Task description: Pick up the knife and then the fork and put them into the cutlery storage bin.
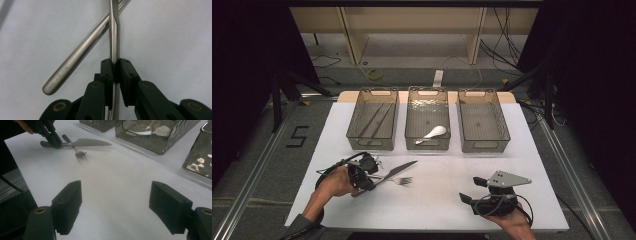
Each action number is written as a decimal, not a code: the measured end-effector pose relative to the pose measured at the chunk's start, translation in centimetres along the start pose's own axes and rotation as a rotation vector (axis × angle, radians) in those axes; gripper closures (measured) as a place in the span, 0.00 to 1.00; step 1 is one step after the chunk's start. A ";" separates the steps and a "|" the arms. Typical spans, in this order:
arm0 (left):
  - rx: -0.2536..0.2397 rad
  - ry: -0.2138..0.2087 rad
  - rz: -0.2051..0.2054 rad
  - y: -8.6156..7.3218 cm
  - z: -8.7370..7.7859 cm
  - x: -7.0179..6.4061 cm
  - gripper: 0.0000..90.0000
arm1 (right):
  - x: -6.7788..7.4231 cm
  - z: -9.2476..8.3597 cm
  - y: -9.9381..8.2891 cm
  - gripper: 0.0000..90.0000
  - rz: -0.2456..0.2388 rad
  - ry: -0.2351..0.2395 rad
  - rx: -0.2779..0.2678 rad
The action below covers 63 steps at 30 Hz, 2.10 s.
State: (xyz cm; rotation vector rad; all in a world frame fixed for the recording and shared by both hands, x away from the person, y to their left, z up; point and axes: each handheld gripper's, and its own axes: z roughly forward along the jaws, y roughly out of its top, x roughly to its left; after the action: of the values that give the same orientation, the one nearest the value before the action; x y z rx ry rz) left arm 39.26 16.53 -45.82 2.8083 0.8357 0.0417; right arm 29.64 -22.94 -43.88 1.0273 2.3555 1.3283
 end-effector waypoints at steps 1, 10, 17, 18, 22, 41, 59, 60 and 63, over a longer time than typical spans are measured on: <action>-0.003 0.003 -0.001 0.0 0.0 0.0 0.91 | 0.0 0.0 0.0 0.30 -0.001 0.000 -0.001; 0.000 -0.019 -0.004 0.2 0.2 -0.3 0.93 | 0.0 0.0 0.0 0.30 0.001 -0.001 0.002; -0.020 -0.024 -0.010 0.3 0.2 -0.4 0.93 | 0.0 0.0 0.0 0.30 0.001 0.000 0.001; -0.023 -0.027 -0.014 0.3 0.1 -0.3 0.93 | 0.0 0.0 0.0 0.30 0.001 -0.001 -0.001; -0.060 -0.042 -0.028 0.2 -0.6 -0.2 0.93 | 0.0 0.0 0.0 0.30 0.000 0.001 -0.001; -0.116 -0.182 0.042 3.4 -2.2 -4.0 0.93 | 5.2 2.6 2.7 0.31 -0.199 0.087 0.007; -0.062 -0.239 0.142 6.6 -1.2 -7.2 0.93 | 9.1 5.8 3.5 0.33 -0.430 0.072 0.095; -0.055 -0.241 0.146 6.7 -1.1 -7.3 0.93 | 9.1 5.9 3.5 0.34 -0.439 0.069 0.101; -0.037 -0.247 0.166 7.0 -0.9 -7.6 0.93 | 9.4 6.2 3.5 0.35 -0.478 0.067 0.104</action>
State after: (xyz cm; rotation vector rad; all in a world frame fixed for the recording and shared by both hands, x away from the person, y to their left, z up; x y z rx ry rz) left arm 36.55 6.84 -43.27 2.7653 0.5397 -0.2556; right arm 27.72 -11.30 -43.33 0.4007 2.5225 1.0796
